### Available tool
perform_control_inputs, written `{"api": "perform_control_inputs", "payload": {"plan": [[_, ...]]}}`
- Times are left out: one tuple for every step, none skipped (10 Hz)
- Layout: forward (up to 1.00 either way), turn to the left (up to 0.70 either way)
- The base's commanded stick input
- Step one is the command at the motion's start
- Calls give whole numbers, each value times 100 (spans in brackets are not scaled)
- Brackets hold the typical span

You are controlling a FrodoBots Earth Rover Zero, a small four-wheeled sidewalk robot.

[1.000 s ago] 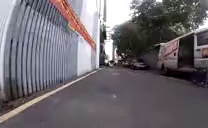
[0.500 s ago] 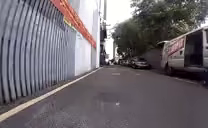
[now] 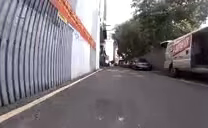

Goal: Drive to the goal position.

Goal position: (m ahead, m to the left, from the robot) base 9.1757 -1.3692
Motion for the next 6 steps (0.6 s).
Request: {"api": "perform_control_inputs", "payload": {"plan": [[70, 0], [70, 0], [70, 0], [70, 0], [70, 0], [70, 0]]}}
